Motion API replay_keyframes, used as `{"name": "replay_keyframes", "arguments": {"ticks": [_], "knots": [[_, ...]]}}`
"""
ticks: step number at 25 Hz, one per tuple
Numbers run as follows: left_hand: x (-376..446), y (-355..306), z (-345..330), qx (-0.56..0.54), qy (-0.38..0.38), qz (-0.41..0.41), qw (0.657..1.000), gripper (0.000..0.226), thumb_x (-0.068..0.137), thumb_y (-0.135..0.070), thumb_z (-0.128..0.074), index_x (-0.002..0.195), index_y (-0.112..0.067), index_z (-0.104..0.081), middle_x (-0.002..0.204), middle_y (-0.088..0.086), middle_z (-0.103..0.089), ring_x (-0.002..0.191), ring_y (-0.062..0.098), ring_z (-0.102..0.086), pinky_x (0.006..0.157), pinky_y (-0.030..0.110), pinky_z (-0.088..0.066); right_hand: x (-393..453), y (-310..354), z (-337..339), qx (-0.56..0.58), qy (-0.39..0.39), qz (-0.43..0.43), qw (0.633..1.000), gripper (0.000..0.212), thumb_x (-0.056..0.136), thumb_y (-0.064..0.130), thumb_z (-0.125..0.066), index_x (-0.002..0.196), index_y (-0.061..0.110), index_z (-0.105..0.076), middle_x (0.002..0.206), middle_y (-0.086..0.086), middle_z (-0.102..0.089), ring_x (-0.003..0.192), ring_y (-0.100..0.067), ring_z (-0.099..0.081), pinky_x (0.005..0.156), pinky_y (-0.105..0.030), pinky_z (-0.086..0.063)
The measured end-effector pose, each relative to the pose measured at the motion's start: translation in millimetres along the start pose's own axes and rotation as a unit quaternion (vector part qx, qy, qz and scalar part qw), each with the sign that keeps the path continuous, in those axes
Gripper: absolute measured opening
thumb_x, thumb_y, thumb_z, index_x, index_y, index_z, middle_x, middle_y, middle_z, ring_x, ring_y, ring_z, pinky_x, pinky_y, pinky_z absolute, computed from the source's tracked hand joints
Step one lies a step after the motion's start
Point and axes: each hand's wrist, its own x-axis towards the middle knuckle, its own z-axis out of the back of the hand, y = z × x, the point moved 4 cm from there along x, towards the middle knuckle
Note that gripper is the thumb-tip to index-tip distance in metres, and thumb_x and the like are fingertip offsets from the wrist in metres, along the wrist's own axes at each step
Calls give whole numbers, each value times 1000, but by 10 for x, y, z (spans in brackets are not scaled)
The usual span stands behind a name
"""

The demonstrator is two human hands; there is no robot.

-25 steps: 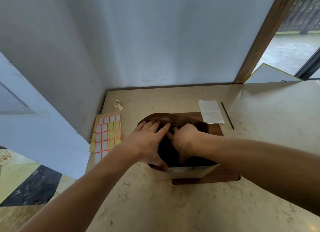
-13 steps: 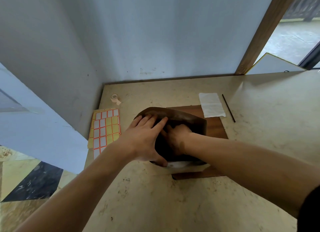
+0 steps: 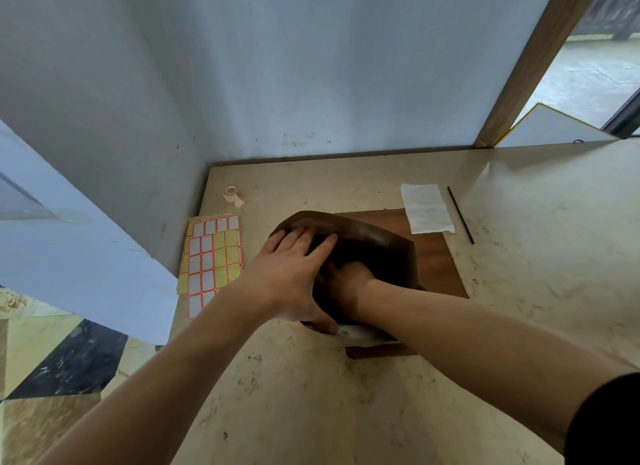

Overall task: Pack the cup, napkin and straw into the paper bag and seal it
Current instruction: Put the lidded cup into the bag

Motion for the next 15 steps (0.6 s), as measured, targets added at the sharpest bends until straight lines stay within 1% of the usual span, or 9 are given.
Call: {"name": "replay_keyframes", "arguments": {"ticks": [3,6,7,9,10,12,14,15], "knots": [[-6,-5,4,1,0,4,1000,129,54,-85,-59,149,-35,13,163,3,5,146,20,12,118,42,9,10,-33,-23,14,-6,-7,1000,85,90,63,-44,154,21,-8,160,-14,-15,141,-38,-26,108,-50,-33],[0,-15,8,4,5,6,1000,128,55,-85,-60,149,-37,12,162,3,6,146,21,12,116,42,12,-21,-72,-32,37,-2,-7,999,86,87,67,-45,154,24,-10,159,-10,-20,140,-36,-29,107,-49,-35],[2,-18,11,7,6,7,1000,128,55,-85,-61,149,-37,12,162,3,5,146,21,12,115,41,13,-50,-99,-1,55,3,-7,998,87,86,67,-47,153,25,-12,158,-10,-23,138,-36,-32,107,-49,-36],[4,-18,20,9,8,11,1000,128,54,-84,-61,149,-37,10,162,2,3,146,22,9,111,39,13,-151,-166,106,108,4,-6,994,90,81,67,-56,151,26,-17,153,-9,-32,131,-35,-42,99,-47,-43],[8,-17,29,10,7,12,1000,128,53,-85,-61,149,-37,8,162,1,-1,146,23,6,111,39,11,-228,-206,177,138,-6,-5,990,92,77,66,-62,149,25,-21,149,-8,-38,126,-33,-47,95,-45,-45],[19,-26,42,16,13,13,1000,127,51,-85,-61,149,-37,4,161,0,-9,145,24,-2,114,41,3,-427,-319,320,180,-43,-5,983,98,68,63,-72,146,23,-28,141,-6,-47,120,-28,-52,91,-41,-49],[52,-55,53,20,30,17,999,126,51,-84,-62,149,-36,2,158,1,-17,144,26,-11,116,43,-7,-669,-462,396,181,-80,-16,980,100,63,60,-77,145,24,-30,135,-3,-51,117,-25,-54,89,-39,-49],[82,-79,66,24,35,20,999,125,52,-83,-63,150,-36,1,157,2,-20,142,27,-15,115,44,-12,-794,-541,404,168,-95,-25,981,102,63,59,-78,145,27,-28,134,-1,-52,117,-25,-53,89,-38,-49]]}}
